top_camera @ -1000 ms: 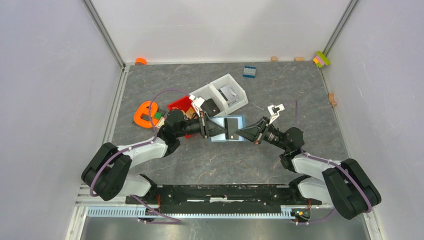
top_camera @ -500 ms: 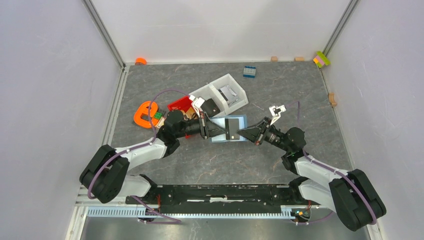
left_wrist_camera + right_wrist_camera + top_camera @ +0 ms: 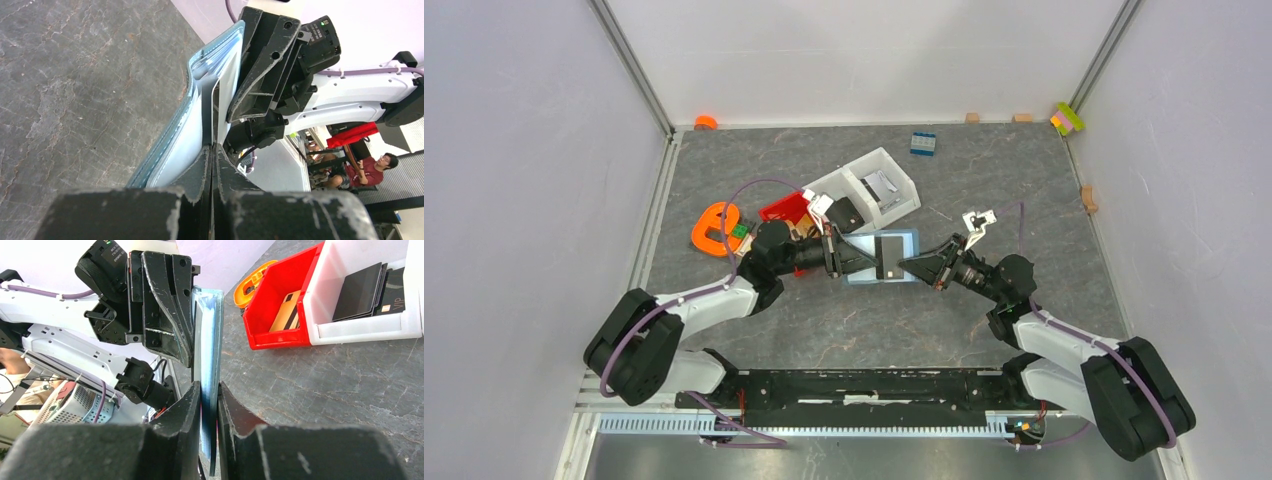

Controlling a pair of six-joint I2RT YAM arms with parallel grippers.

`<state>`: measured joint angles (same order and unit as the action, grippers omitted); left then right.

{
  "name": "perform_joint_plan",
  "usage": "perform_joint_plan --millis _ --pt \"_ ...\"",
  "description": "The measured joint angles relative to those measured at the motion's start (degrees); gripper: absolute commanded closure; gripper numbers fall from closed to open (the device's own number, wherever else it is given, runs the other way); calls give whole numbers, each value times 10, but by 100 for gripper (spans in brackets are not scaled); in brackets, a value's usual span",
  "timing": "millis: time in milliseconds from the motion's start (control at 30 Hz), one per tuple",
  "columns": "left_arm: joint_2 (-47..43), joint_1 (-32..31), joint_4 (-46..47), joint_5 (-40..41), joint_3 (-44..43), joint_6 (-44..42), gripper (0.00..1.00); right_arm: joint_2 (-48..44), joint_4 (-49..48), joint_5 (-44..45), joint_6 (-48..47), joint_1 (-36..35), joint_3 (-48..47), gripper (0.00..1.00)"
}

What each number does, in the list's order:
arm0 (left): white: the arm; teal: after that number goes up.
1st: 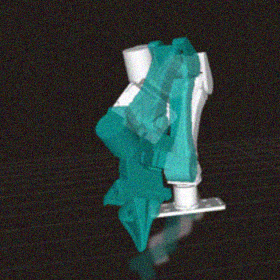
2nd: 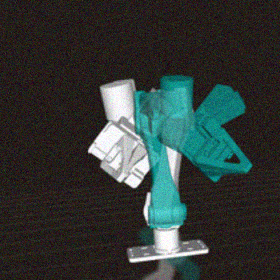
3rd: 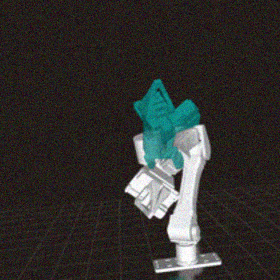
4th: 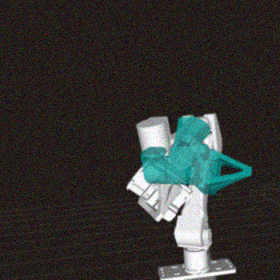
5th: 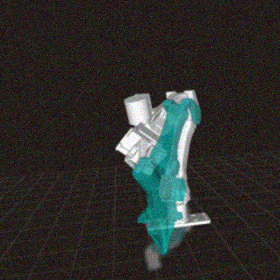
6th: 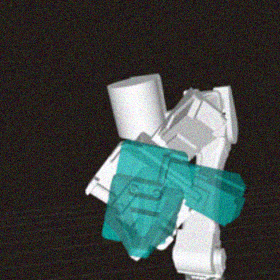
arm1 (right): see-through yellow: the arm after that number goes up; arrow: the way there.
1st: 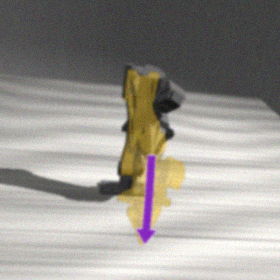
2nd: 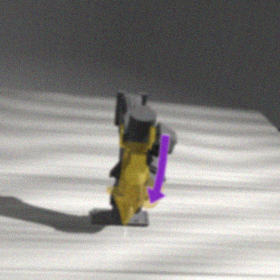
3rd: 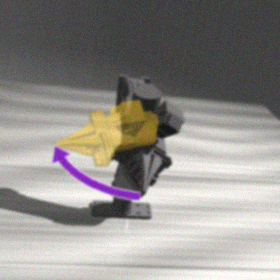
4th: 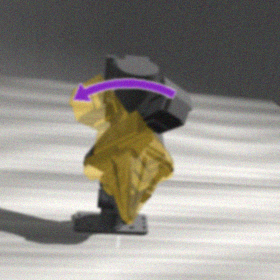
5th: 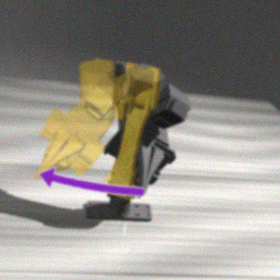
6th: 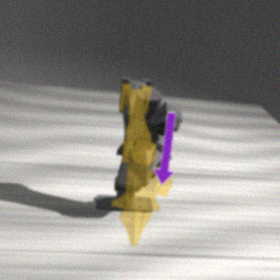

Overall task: Take the credit cards out of the card holder
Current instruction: Remove the credit card from the card holder.

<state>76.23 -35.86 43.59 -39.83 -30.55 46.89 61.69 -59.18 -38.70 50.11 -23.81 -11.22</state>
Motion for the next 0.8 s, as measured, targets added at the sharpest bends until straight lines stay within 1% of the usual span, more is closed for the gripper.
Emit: perform_joint_plan --millis 267,300,333,367,400,533,600,700,800 --pt "18 0 44 -20 1 15 98 14 -28 -10 11 1 0 79" --pt "19 0 48 -23 2 17 98 14 -29 -12 11 1 0 82" --pt "20 0 51 -24 2 18 97 14 -31 -14 12 1 0 90" --pt "20 0 53 -25 3 20 94 14 -32 -15 13 1 0 96" --pt "20 0 57 -25 3 21 89 14 -35 -16 16 1 0 100" --pt "20 0 72 -28 7 26 62 14 -43 -21 21 2 0 100" --pt "20 -1 82 -29 8 32 54 18 -51 -23 26 2 0 100" --pt "20 -3 92 -33 8 37 48 23 -64 -24 34 2 4 100" --pt "20 -3 92 -34 8 36 48 29 -75 -25 42 3 8 100"
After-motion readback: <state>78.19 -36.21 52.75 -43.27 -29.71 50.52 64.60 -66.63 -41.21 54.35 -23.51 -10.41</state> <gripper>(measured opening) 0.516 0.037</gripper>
